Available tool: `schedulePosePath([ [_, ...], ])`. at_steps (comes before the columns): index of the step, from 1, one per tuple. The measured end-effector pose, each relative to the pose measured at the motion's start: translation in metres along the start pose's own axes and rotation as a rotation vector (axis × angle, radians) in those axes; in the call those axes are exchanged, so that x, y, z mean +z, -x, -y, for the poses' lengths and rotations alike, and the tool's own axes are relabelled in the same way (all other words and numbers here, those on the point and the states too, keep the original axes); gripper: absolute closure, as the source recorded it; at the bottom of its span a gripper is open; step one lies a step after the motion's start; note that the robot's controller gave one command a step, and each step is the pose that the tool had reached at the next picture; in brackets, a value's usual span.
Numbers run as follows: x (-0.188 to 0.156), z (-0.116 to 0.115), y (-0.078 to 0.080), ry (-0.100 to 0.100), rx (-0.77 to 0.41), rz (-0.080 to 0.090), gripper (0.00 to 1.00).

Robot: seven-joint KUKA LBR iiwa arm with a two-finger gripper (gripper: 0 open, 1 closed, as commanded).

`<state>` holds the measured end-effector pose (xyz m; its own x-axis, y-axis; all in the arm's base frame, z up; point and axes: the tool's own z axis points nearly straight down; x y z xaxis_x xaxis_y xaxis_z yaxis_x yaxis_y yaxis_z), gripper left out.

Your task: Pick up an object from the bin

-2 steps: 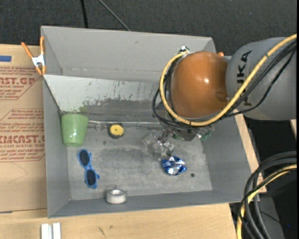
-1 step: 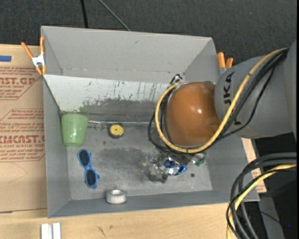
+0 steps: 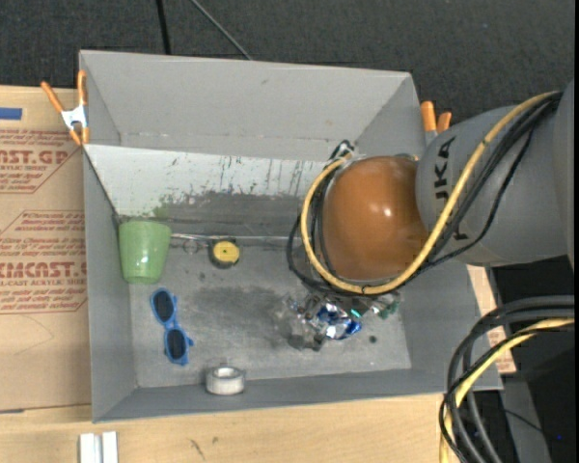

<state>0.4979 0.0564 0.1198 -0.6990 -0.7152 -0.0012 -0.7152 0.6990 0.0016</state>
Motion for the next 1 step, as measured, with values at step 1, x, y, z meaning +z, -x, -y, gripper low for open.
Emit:
schedulePosePath([
  [1, -0.0203, 0.0532, 0.0381, -0.005, -0.129, 0.004, 0.0],
])
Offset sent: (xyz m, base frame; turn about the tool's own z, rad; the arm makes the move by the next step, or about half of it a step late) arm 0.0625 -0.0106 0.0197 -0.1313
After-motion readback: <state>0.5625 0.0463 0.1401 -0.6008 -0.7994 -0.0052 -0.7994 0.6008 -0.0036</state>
